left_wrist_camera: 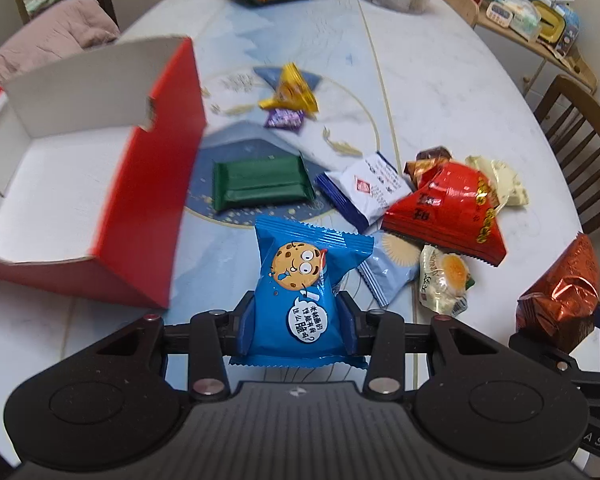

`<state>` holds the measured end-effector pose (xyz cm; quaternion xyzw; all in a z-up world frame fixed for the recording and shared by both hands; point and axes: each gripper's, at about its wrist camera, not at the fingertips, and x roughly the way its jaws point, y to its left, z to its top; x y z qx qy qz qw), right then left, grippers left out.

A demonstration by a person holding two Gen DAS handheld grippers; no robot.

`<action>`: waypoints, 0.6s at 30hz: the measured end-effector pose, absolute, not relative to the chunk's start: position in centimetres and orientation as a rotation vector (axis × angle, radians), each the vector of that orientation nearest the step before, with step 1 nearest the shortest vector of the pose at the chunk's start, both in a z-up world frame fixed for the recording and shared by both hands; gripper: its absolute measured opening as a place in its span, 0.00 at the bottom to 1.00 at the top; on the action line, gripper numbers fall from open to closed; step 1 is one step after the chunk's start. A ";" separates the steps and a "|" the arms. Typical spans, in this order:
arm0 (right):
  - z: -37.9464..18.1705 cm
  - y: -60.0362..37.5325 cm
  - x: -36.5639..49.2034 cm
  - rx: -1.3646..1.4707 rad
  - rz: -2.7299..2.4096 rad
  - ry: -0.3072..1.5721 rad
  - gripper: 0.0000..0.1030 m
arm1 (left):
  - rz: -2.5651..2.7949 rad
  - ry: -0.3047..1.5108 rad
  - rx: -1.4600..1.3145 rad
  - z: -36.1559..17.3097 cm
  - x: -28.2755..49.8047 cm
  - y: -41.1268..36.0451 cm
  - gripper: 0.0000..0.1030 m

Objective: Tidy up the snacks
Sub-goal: 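Carry the blue packet and copper-brown bag with both tools over the open box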

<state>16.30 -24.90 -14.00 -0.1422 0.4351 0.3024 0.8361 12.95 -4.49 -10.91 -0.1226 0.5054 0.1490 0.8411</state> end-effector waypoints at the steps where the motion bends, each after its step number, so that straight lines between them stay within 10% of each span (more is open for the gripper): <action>1: -13.6 -24.8 16.2 -0.299 0.650 0.916 0.64 | 0.327 1.063 -0.257 -10.4 12.6 -4.5 0.40; 18: -5.9 -17.6 14.5 -0.333 0.813 0.782 0.64 | 0.392 0.939 -0.267 -3.2 8.2 1.0 0.40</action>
